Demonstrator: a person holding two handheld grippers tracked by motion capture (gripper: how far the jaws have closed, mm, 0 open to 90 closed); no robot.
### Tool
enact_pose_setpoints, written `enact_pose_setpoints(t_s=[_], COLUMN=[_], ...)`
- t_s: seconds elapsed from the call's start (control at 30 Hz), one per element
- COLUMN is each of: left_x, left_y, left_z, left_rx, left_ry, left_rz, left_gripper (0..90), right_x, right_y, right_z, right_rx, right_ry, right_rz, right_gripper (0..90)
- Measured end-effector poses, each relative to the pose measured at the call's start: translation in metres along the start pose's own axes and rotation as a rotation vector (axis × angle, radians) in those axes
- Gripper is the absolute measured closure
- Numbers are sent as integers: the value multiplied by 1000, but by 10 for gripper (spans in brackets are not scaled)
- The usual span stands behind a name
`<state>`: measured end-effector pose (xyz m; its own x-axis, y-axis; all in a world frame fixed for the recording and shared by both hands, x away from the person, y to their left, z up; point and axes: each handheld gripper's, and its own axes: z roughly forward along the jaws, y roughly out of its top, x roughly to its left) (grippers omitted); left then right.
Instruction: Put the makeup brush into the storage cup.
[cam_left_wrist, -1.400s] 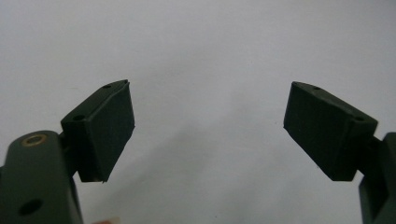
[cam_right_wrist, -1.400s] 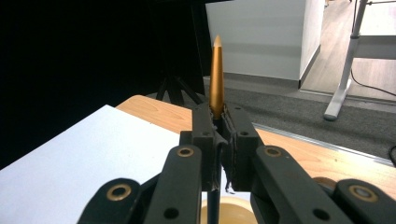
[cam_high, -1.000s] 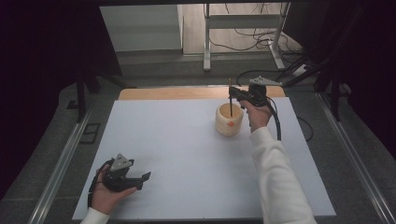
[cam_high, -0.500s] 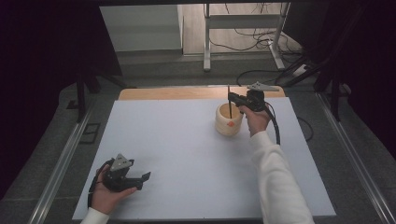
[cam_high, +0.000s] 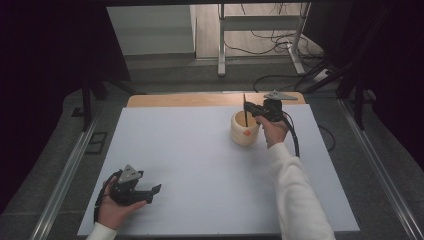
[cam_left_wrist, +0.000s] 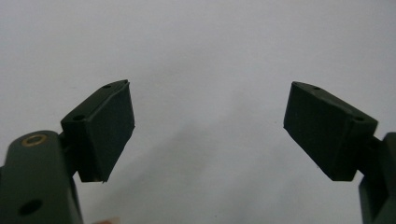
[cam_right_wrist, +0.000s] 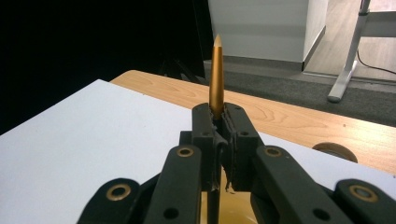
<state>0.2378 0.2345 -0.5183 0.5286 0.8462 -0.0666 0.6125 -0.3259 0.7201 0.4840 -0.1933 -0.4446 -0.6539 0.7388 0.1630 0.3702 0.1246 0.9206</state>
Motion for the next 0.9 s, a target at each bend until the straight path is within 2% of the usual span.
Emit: enact_pose_setpoints(t_s=[0.27, 0.3, 0.4, 0.47, 0.53, 0.57, 0.63, 0.73, 0.9], left_x=[0, 0, 0, 0, 0, 0, 0, 0, 0], left_y=[0, 0, 0, 0, 0, 0, 0, 0, 0], left_z=[0, 0, 0, 0, 1, 1, 1, 1, 1], left_rx=[1, 2, 3, 5, 6, 6, 7, 8, 7], left_ry=[0, 0, -1, -1, -1, -2, -2, -2, -2], left_rz=[0, 0, 1, 1, 2, 1, 3, 2, 2], left_gripper=[168, 168, 168, 168, 168, 168, 168, 168, 168], right_x=[-1, -1, 1, 1, 2, 2, 2, 2, 3], right_y=[0, 0, 1, 3, 4, 4, 5, 7, 8], right_z=[-2, -2, -2, -2, -3, -4, -6, -7, -10], right_rx=[11, 9, 15, 23, 27, 24, 15, 2, -6], right_ry=[-5, 0, -14, -7, -13, -5, -21, -16, -14], right_rz=[11, 13, 16, 58, 80, 71, 56, 53, 74], right_gripper=[814, 777, 569, 493, 399, 338, 214, 130, 81])
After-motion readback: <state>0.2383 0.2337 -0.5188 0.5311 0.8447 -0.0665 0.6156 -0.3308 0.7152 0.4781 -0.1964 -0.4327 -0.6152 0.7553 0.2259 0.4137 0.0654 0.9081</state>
